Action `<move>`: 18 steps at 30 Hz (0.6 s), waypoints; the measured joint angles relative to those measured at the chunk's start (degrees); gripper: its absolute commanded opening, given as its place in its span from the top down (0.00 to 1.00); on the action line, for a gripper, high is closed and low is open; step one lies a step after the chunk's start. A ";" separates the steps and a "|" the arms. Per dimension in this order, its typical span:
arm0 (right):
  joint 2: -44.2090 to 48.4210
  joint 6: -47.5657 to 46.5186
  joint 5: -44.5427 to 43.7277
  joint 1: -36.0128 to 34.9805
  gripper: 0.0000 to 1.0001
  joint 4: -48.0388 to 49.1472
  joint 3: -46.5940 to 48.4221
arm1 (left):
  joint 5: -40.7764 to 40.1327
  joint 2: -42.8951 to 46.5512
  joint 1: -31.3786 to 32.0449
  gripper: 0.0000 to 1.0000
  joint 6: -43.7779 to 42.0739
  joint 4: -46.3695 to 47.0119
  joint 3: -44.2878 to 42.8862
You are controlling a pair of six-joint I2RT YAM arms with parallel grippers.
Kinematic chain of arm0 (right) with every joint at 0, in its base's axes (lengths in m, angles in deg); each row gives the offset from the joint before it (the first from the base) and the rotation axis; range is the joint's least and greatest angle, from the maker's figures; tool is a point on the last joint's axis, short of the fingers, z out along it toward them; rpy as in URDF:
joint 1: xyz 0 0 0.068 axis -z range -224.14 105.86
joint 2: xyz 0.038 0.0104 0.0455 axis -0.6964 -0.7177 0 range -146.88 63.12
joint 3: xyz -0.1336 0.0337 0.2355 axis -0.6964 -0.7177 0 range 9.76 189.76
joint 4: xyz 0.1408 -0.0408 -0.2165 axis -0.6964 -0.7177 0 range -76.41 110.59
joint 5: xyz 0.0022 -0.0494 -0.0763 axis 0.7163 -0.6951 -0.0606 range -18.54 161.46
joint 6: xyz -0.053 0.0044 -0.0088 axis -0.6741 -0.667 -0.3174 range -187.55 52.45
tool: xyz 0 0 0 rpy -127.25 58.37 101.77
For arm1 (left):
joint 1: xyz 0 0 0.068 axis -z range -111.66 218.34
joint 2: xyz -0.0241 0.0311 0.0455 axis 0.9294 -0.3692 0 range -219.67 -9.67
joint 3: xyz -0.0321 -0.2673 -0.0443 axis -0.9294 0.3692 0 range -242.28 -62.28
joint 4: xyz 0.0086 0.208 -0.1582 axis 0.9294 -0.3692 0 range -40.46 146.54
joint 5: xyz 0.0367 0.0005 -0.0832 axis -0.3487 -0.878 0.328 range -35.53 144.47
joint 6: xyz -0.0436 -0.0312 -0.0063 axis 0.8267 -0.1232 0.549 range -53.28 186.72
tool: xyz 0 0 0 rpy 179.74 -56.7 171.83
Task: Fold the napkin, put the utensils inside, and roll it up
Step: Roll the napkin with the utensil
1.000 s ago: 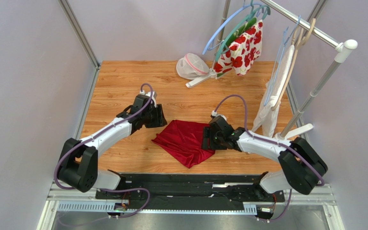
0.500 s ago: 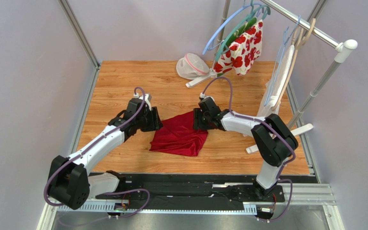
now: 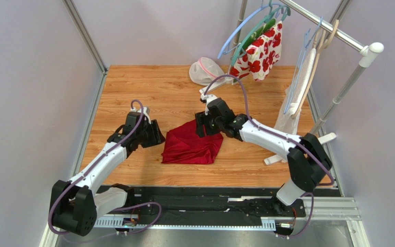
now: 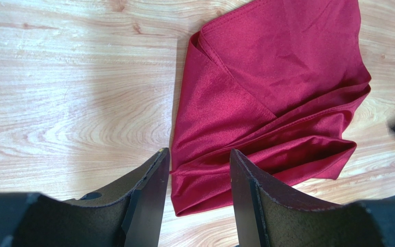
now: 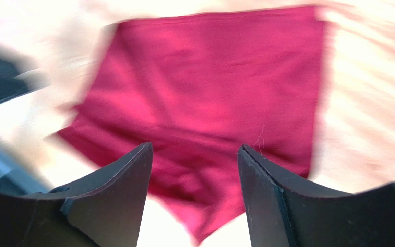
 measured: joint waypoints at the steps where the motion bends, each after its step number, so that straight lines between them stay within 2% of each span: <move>1: 1.68 0.28 0.50 -1.79 0.35 -0.04 -0.33 | 0.22 0.00 -0.13 0.44 0.00 -0.02 0.07; 4: 4.74 3.17 3.32 -7.76 0.35 0.76 -1.95 | 0.48 0.35 -0.59 0.44 0.26 -0.17 0.24; 9: 3.41 13.70 8.90 -15.65 0.35 5.86 -7.06 | 0.57 2.54 -0.85 0.44 0.37 -1.18 0.35; 12: 1.20 20.33 9.92 -16.83 0.34 8.96 -9.90 | 0.59 3.45 -0.85 0.44 0.39 -2.05 0.35; 18: -3.30 26.82 10.05 -16.57 0.34 14.71 -10.34 | 0.87 4.42 -0.85 0.44 0.44 -3.04 0.35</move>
